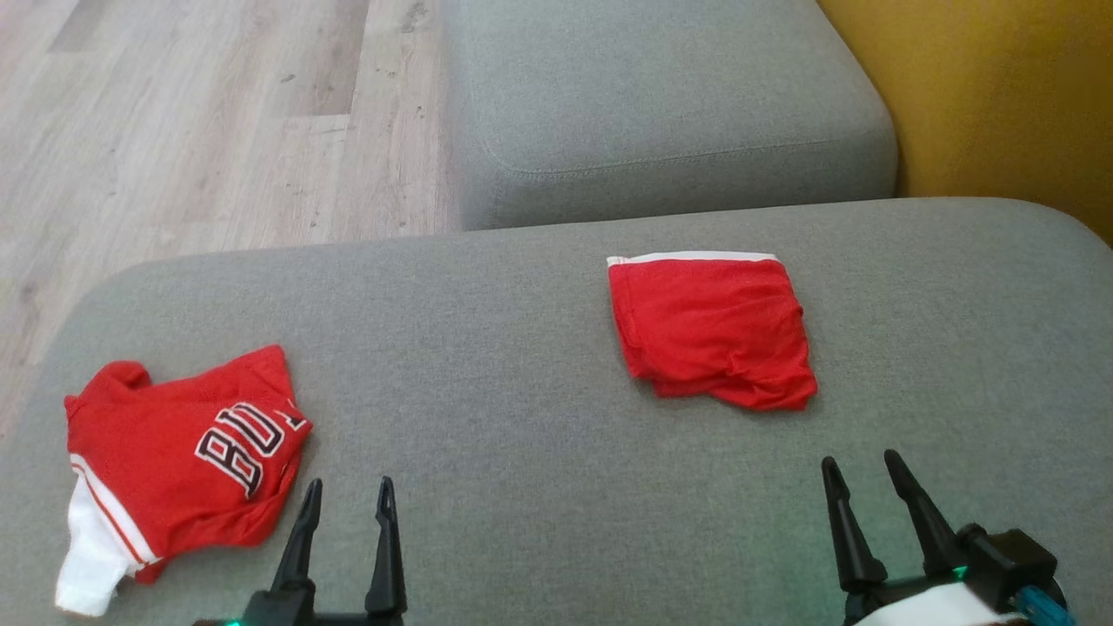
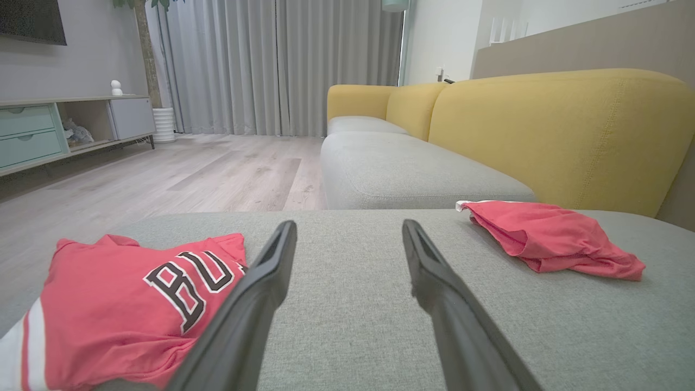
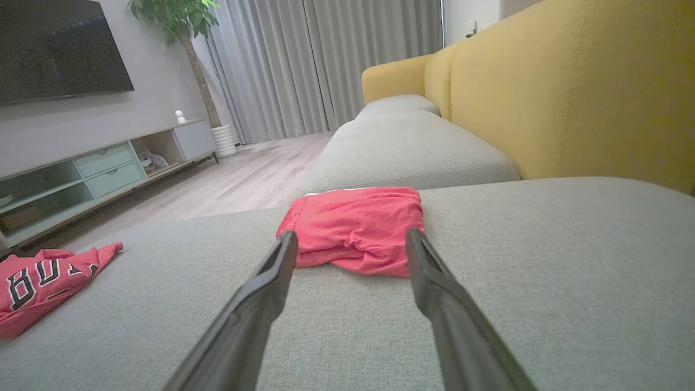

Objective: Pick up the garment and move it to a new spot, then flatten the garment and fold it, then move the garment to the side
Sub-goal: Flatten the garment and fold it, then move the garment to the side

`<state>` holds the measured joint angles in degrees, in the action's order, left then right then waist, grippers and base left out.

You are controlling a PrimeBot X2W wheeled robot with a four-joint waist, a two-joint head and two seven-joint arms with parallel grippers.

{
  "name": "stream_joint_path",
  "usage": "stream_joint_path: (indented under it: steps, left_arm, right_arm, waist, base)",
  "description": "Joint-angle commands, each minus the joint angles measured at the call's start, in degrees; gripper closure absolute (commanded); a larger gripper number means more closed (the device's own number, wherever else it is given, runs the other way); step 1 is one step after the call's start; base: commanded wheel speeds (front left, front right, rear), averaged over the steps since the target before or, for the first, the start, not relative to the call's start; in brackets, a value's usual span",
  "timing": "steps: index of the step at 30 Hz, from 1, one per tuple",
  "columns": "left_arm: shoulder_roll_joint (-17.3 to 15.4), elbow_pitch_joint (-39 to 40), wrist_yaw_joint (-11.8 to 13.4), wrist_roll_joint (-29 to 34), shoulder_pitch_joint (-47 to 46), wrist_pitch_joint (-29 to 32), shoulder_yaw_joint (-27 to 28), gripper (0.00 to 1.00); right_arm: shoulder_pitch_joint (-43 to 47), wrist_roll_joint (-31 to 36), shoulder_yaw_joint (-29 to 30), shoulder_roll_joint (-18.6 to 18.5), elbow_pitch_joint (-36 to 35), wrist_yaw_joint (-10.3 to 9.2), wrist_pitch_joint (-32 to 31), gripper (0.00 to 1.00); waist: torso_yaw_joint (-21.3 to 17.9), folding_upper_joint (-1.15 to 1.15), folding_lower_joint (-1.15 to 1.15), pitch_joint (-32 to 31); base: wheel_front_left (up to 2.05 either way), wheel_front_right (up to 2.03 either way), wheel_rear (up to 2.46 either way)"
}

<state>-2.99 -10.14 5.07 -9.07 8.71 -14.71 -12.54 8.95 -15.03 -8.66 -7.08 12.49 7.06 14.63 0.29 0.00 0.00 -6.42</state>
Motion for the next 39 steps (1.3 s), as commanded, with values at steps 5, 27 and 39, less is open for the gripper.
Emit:
stream_joint_path:
  steps: [5, 27, 39]
  left_arm:
    - [0.1, 1.9, 0.5, -0.4, -1.5, -0.3, 2.3, 0.0]
    - [0.1, 2.4, 0.9, -0.2, -1.3, -0.3, 1.7, 0.0]
    - [0.1, 4.4, 1.7, -0.4, -4.0, -0.3, -0.1, 0.0]
  right_arm:
    - [-1.7, 0.2, -1.0, -0.3, -1.2, 0.43, 0.4, 0.0]
    - [-1.9, -0.3, -1.1, 0.3, -0.2, 0.43, 0.4, 0.0]
    - [-9.5, -0.6, 2.2, 0.7, 3.6, 0.43, 0.4, 0.0]
  waist:
    - [-0.1, 0.0, 0.0, 0.1]
    - [0.5, 0.0, 0.0, 1.0]
    - [1.5, 0.0, 0.0, 8.2]
  base:
    - [0.0, 0.0, 0.0]
    - [0.0, 0.0, 0.0]
    - [0.0, 0.0, 0.0]
